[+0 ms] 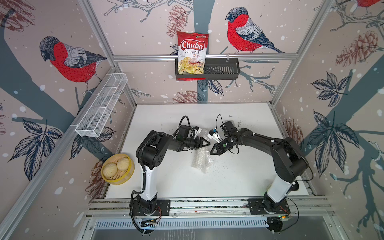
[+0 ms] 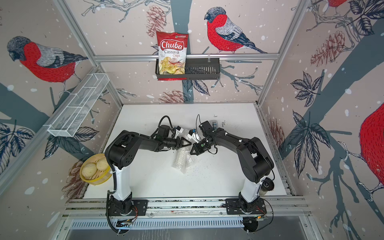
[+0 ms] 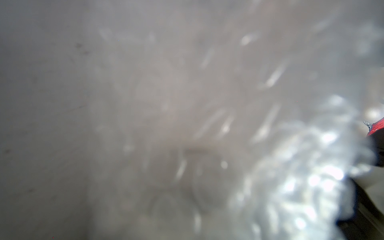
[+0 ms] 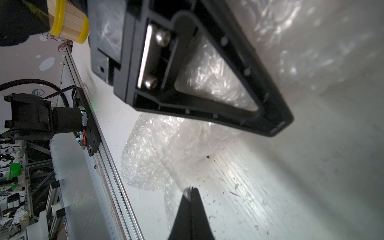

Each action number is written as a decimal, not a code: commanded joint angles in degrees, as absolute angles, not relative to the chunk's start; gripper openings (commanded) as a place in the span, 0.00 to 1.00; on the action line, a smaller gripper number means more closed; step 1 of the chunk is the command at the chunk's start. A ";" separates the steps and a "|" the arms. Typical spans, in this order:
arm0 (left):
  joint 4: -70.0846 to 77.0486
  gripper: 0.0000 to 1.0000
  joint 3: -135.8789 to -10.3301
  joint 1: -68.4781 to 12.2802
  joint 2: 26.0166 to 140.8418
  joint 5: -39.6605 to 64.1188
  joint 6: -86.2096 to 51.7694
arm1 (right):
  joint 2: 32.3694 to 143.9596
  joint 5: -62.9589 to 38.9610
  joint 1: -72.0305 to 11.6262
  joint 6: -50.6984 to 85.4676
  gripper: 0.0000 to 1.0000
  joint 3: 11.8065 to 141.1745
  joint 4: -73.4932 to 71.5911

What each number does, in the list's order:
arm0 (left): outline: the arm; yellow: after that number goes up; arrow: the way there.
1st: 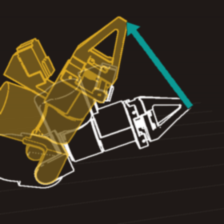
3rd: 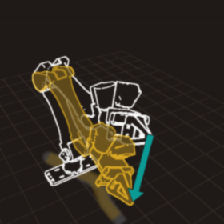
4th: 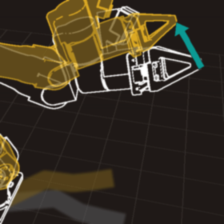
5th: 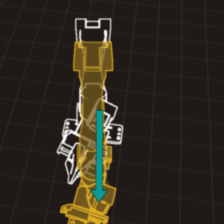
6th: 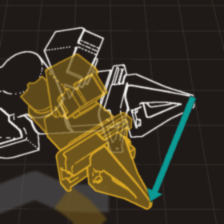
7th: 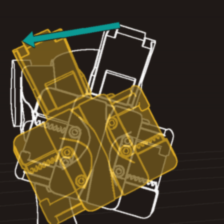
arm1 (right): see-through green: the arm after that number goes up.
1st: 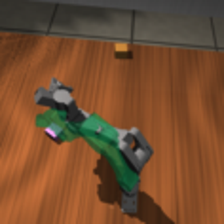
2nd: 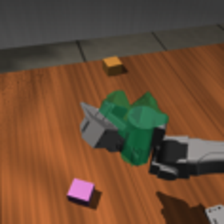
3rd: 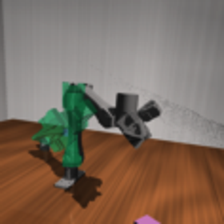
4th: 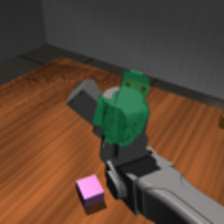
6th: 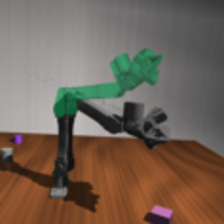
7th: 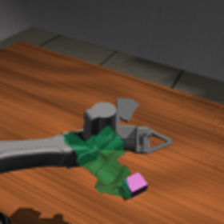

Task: Wrap vases in bubble wrap
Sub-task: Stick the tape on the bubble wrap.

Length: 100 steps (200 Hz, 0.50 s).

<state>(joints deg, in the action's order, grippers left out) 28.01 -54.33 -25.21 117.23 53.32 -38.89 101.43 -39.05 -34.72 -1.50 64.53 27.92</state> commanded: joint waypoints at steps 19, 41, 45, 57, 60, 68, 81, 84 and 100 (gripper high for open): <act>24.61 0.25 -54.23 -25.56 117.86 48.42 -34.88 | 103.04 -38.94 -35.41 -2.72 0.00 66.77 29.49; 24.54 0.25 -54.23 -25.58 117.77 48.48 -34.89 | 104.11 -38.84 -35.76 -2.79 0.00 67.79 29.74; 24.62 0.25 -54.23 -25.58 117.73 48.45 -34.89 | 104.34 -38.92 -35.85 -2.81 0.00 67.86 29.80; 24.53 0.25 -54.23 -25.60 117.60 48.44 -34.89 | 104.88 -38.76 -36.09 -2.73 0.00 68.29 29.73; 24.52 0.25 -54.23 -25.66 117.60 48.45 -34.88 | 104.98 -38.76 -36.16 -2.72 0.00 68.39 29.70; 24.57 0.25 -54.23 -25.66 117.60 48.56 -34.89 | 105.32 -38.59 -36.25 -2.57 0.00 68.59 29.41; 24.61 0.25 -54.23 -25.66 117.60 48.65 -34.89 | 106.01 -38.28 -36.39 -2.38 0.00 69.02 29.32; 24.61 0.25 -54.23 -25.66 117.60 48.68 -34.89 | 106.12 -38.24 -36.46 -2.37 0.00 69.12 29.34; 24.72 0.25 -54.23 -25.75 117.60 48.75 -34.96 | 107.00 -37.92 -36.77 -2.20 0.00 69.73 29.19</act>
<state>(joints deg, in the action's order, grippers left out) 28.01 -54.37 -25.39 117.23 53.25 -38.81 106.02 -38.79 -36.34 -1.69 68.73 28.97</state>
